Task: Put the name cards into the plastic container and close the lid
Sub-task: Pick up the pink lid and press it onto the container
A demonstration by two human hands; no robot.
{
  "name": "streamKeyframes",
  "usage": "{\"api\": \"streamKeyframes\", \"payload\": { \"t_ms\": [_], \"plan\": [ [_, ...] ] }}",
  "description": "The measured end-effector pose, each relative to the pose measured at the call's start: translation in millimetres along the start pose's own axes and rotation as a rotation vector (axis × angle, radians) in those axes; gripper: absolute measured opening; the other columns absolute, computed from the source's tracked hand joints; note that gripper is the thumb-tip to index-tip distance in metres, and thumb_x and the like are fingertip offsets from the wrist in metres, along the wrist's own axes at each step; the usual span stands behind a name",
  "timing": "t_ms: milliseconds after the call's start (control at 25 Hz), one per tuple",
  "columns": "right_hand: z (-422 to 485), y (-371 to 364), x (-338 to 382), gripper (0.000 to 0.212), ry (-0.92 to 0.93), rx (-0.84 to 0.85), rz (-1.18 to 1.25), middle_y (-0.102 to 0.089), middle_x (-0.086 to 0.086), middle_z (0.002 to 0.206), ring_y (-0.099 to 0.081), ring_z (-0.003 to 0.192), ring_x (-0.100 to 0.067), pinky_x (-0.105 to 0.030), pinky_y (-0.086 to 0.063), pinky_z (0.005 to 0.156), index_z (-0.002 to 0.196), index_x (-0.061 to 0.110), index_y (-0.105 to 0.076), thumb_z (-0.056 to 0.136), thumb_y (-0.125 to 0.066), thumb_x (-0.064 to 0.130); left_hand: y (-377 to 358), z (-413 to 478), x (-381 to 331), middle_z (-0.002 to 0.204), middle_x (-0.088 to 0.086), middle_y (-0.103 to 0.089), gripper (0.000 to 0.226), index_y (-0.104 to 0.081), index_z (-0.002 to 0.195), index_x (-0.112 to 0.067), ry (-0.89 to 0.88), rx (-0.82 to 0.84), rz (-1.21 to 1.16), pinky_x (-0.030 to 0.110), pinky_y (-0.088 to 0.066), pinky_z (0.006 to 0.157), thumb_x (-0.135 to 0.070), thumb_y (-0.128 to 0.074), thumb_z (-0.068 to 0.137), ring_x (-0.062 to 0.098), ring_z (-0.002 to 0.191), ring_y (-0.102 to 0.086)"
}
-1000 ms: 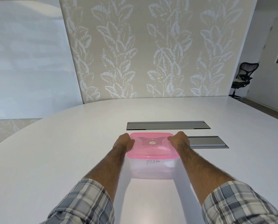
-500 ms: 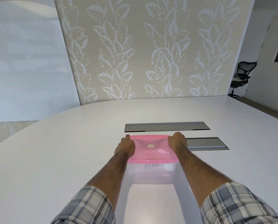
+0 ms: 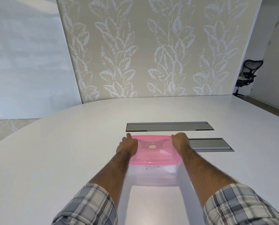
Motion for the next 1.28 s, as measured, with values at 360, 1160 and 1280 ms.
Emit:
{"api": "streamKeyframes", "payload": {
  "t_ms": [360,1160,1280],
  "plan": [
    [6,-2,-4,0.021,0.042,-0.025,-0.046,-0.069,-0.015,0.099,-0.064,0.095,-0.030,-0.034,-0.050,0.086,0.090,0.005,-0.062,0.097,-0.057,0.024,3,18,-5,0.133,0.014,-0.054,0.038,-0.044,0.129,-0.009,-0.017,-0.059,0.040,0.043,-0.044,0.091,-0.036,-0.028,0.107,0.034,0.120,-0.056],
    [8,-10,-5,0.025,0.009,-0.054,-0.064,-0.072,-0.016,0.109,-0.066,0.102,-0.035,-0.037,-0.052,0.087,0.099,0.003,-0.066,0.097,-0.057,0.026,8,25,3,0.119,0.012,-0.063,0.025,-0.056,0.115,-0.012,-0.064,-0.107,0.115,0.040,-0.049,0.087,-0.020,-0.036,0.102,0.033,0.107,-0.061],
    [6,-9,-3,0.029,0.005,-0.050,-0.069,-0.071,-0.016,0.111,-0.065,0.105,-0.034,-0.036,-0.050,0.087,0.107,0.001,-0.067,0.097,-0.058,0.026,10,6,-12,0.132,0.010,-0.055,0.036,-0.051,0.130,-0.014,-0.156,-0.144,0.236,0.041,-0.045,0.094,-0.009,-0.037,0.097,0.032,0.117,-0.056]
  ]
}}
Point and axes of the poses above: each hand's wrist, its own z-axis towards the middle knuckle, its own y-axis out of the back of the hand, x = y × z, the point moved 2 cm from there along z, towards the middle knuckle
